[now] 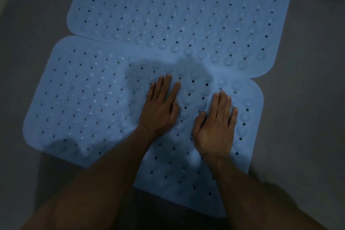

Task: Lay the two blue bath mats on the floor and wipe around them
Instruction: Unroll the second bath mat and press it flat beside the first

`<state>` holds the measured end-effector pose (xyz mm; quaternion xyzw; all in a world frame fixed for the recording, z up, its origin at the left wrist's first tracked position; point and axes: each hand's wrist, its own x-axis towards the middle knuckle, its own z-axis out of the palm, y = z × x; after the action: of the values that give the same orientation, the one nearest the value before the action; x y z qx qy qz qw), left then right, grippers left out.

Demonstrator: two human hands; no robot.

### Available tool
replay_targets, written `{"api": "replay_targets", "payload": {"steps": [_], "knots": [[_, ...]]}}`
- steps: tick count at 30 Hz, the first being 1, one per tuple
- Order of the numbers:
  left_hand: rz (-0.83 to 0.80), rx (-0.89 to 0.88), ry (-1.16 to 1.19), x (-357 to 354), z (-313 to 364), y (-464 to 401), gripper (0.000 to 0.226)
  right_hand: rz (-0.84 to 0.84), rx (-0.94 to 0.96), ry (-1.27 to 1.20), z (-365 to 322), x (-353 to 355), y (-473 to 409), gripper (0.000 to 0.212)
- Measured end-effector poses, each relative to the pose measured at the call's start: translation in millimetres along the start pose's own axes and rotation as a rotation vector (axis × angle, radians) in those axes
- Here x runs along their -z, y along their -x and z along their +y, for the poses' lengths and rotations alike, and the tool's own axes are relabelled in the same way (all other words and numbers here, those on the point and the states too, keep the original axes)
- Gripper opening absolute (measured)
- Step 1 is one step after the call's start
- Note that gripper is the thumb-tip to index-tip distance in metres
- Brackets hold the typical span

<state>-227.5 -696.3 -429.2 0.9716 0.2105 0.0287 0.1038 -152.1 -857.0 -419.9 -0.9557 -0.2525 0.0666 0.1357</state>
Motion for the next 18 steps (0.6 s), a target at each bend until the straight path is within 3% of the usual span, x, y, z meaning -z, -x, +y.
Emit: {"api": "replay_targets", "payload": {"steps": [13,18], "knots": [[0.007,0.008,0.04,-2.9,0.0,1.2,0.054,0.053,-0.014,0.033,-3.1,-1.1,3.9,0.064],[-0.081,0.012,0.231,7.8,-4.4,1.7,0.063,0.027,0.003,0.052,-4.3,1.6,4.9,0.063]]}}
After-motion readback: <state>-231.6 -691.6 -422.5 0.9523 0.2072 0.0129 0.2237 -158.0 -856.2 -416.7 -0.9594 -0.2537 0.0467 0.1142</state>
